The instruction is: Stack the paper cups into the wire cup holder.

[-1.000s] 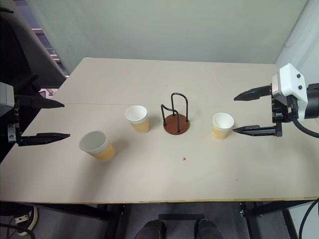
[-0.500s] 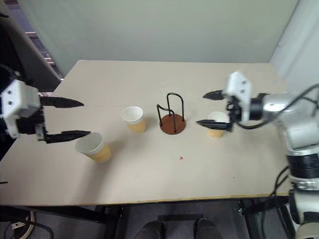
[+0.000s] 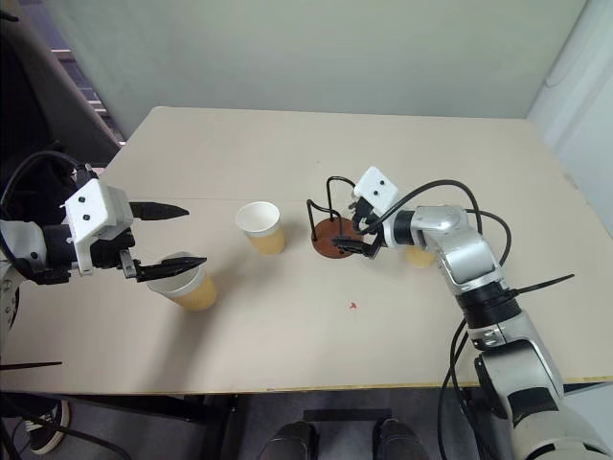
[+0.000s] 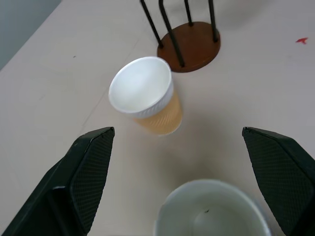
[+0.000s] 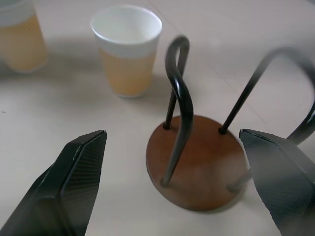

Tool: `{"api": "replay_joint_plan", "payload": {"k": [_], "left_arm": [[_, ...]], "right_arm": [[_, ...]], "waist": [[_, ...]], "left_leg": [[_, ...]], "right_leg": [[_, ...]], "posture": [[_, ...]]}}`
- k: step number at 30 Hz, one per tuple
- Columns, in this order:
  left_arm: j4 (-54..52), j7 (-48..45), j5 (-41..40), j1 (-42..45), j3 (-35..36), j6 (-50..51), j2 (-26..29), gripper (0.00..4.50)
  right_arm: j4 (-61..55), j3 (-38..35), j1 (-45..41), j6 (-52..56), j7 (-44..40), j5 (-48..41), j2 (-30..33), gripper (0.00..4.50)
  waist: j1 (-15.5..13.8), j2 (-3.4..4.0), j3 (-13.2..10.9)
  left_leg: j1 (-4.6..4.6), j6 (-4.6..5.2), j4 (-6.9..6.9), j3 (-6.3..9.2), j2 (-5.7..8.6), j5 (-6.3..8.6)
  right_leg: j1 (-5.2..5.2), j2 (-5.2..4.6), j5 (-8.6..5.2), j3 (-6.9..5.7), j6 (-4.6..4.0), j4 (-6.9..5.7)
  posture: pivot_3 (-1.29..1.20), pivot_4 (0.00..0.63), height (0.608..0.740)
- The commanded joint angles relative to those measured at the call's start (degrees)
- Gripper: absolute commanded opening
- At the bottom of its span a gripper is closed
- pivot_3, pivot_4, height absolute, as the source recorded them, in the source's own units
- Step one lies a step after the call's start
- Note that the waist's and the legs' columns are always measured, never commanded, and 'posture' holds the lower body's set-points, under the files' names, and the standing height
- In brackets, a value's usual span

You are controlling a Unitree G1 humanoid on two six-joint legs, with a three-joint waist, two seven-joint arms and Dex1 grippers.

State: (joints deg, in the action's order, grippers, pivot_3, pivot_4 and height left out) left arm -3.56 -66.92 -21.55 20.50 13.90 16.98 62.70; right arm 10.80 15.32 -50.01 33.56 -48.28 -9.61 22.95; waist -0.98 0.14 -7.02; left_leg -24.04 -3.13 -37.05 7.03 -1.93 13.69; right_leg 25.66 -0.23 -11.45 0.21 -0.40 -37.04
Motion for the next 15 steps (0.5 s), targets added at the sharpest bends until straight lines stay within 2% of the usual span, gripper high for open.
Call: {"api": "replay_joint_plan", "payload": {"k": [1,10,11,15], "left_arm": [[-2.29,0.73,-1.17,0.09,2.72,0.83,0.76,4.50],[-1.77,0.53,-0.87,1.05,2.70,0.47,1.22,4.50],[-1.73,0.34,-1.02,1.33,2.56,0.52,1.24,4.50],[-1.10,-0.33,-0.98,2.65,1.76,0.34,1.20,4.50]], "right_arm": [[1.11,-0.77,-2.00,-1.78,0.91,0.73,-1.56,3.55],[-1.98,-2.87,-1.24,-3.48,-2.21,-1.68,-2.17,0.20],[-2.35,-3.05,-1.14,-3.44,-2.27,-1.84,-2.14,0.03],[-3.12,-3.34,-0.91,-3.35,-2.56,-1.95,-1.90,0.03]], "waist": [[0.00,0.00,0.00],[0.11,0.00,0.00],[0.11,0.01,0.00],[0.12,0.00,0.00]], "left_leg": [[0.00,0.01,0.01,0.02,0.00,0.01],[0.04,0.06,0.02,0.05,-0.01,0.04],[0.04,0.05,0.01,0.05,-0.01,0.03],[0.05,0.05,0.00,0.07,0.00,0.01]], "right_leg": [[0.02,0.01,0.00,0.00,0.00,-0.03],[0.04,0.00,0.15,-0.02,-0.11,-0.18],[0.03,0.01,0.17,-0.02,-0.10,-0.18],[0.03,0.00,0.19,-0.03,-0.12,-0.21]], "posture": [[0.00,0.150,0.740],[0.00,0.150,0.740],[0.00,0.150,0.740],[0.00,0.150,0.740]]}}
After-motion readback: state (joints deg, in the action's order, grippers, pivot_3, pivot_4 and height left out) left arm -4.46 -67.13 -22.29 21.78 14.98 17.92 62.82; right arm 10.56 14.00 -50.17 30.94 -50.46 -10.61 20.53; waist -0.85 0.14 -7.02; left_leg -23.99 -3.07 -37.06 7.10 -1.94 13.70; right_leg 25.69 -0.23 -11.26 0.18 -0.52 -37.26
